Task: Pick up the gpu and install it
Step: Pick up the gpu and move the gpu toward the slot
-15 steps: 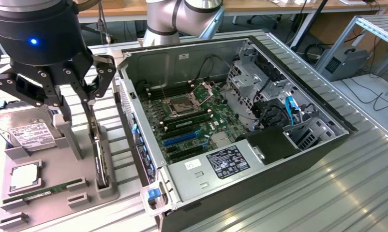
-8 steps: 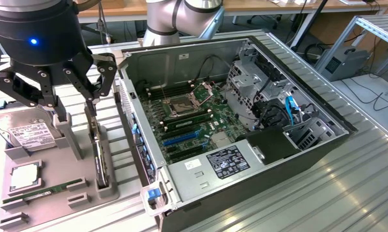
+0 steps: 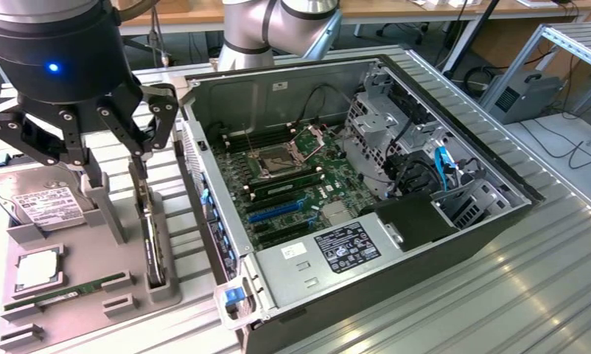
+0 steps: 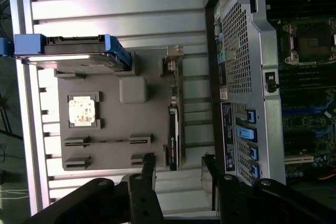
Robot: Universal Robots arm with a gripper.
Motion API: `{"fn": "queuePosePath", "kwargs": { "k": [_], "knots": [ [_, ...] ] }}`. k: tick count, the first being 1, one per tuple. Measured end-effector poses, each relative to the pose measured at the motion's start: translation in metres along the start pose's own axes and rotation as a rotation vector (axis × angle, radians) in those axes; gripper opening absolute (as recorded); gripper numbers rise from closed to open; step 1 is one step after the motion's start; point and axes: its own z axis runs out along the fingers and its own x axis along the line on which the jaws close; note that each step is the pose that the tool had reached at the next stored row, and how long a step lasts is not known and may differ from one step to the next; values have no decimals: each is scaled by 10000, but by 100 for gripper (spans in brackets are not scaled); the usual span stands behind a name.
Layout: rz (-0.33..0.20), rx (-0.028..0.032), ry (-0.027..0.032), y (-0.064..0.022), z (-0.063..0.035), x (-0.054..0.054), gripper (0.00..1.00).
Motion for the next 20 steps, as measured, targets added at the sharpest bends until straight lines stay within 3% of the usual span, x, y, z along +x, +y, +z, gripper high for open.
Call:
{"fn": "queuePosePath", "kwargs": {
  "k": [20],
  "knots": [
    [0,0,0,-2,58,2,48]
  ]
}}
